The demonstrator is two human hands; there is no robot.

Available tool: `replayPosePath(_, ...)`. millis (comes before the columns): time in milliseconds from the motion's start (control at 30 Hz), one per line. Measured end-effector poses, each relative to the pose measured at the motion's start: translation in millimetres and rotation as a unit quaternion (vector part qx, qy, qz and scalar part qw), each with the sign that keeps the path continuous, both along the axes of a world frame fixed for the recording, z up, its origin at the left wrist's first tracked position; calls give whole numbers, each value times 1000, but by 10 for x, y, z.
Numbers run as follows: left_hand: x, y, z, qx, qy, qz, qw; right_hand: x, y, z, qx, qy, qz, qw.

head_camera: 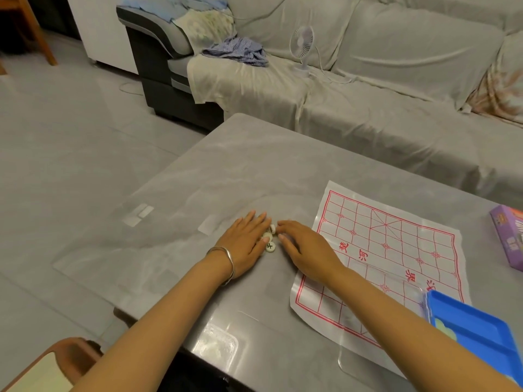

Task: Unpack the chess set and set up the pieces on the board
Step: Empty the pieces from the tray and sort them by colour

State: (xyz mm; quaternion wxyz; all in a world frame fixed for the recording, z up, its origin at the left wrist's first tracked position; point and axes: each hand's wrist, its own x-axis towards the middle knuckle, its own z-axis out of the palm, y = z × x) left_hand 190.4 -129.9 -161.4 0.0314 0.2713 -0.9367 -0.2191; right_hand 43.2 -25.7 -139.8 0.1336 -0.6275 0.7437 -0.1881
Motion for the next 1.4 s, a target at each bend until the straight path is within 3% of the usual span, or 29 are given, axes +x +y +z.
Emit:
replayPosePath(267,27,189,22,-45,-40,-14,998,-133,255,59,-9,-55,-83,995)
replayPosePath(567,-6,242,-17,-54,-50,2,997,55,507,48,25,-41,33,998)
replayPosePath(833,1,324,39,-77,-100,6,992,-14,592,-2,-5,-67,-25,997)
replayPosePath(1133,-90,452,203,-49,-38,51,997,-292,972,260,-30,-106,-81,991)
replayPosePath(1400,-865,1392,617,16,92,-61,994,-1080,2112,538,-113,-112,-217,963)
